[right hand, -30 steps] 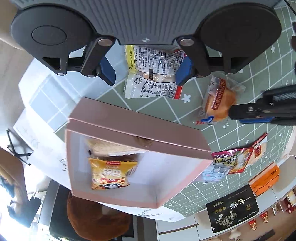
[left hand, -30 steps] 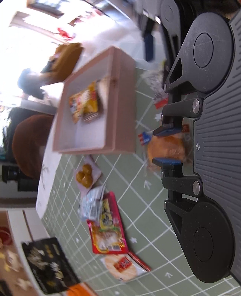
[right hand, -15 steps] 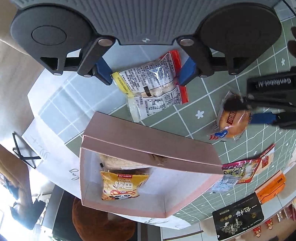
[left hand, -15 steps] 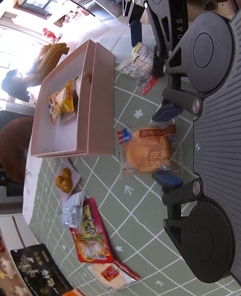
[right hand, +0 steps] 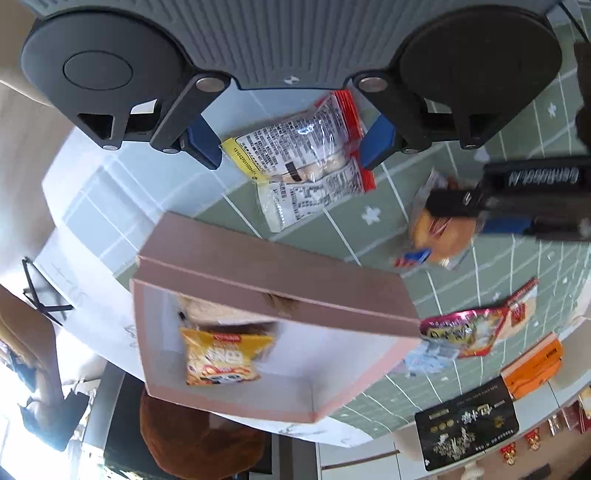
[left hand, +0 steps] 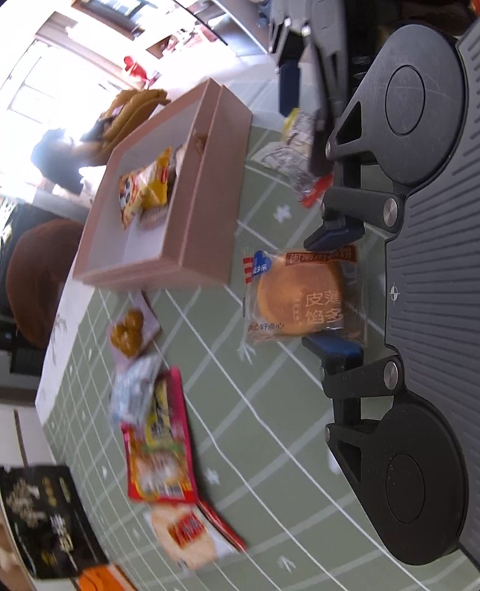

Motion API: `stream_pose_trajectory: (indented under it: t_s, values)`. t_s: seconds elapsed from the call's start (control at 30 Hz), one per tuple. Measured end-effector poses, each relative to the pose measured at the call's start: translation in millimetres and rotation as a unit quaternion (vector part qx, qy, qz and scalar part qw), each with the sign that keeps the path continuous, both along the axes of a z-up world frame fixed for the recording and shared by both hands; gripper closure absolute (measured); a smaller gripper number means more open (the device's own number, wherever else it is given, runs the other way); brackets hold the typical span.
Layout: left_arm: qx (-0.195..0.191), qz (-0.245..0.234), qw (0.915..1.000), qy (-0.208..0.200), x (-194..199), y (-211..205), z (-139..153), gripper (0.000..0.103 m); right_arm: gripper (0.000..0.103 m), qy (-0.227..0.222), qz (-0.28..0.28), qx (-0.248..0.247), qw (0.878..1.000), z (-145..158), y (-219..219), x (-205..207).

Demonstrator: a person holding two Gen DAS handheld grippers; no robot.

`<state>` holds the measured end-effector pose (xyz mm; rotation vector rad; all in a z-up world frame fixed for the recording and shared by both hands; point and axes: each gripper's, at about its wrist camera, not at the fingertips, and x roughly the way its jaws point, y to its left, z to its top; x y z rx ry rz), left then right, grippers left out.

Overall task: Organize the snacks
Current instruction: 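Lift the white packet with the right gripper while the left lifts the bun packet toward the box, then drop the white packet into the pink box with the right gripper while the left drops the bun packet in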

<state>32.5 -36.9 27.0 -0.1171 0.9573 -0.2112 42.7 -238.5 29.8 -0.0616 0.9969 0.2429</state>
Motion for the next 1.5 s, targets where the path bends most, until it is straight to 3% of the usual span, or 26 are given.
stream_pose_trajectory:
  t_s: [0.27,0.4,0.53,0.63,0.97,1.2,1.4,1.5]
  values:
    - [-0.017,0.021,0.9995,0.017,-9.0,16.9,0.6,0.049,0.037,0.01,0.044,0.029,0.999,1.7,20.9,1.7]
    - [-0.016,0.021,0.9995,0.018,-8.9,15.4,0.3,0.049,0.036,0.022,0.096,0.034,0.995,2.3,31.0,-13.2]
    - [-0.01,0.012,0.9997,0.02,-8.7,11.2,0.5,0.049,0.026,0.022,0.123,0.011,0.992,0.5,29.5,-27.1]
    - [-0.011,0.016,0.9996,0.02,-9.1,11.0,0.3,0.049,0.02,0.019,0.117,-0.007,0.993,-1.7,20.1,-29.4]
    - [-0.024,0.023,0.9993,0.014,-13.3,14.8,-1.0,0.049,0.019,-0.018,0.056,-0.055,0.997,4.2,-14.4,-27.5]
    - [-0.019,0.025,0.9994,0.015,-14.1,12.5,-0.4,0.049,0.019,0.011,0.065,0.003,0.998,10.3,-13.3,-29.2]
    - [-0.016,0.026,0.9994,0.015,-14.2,11.5,-0.5,0.049,0.019,-0.016,0.078,-0.086,0.993,6.0,-10.9,-30.1]
    - [-0.013,0.026,0.9995,0.015,-14.4,10.5,-0.6,0.049,0.019,-0.011,0.052,-0.07,0.996,11.6,-28.4,-21.5]
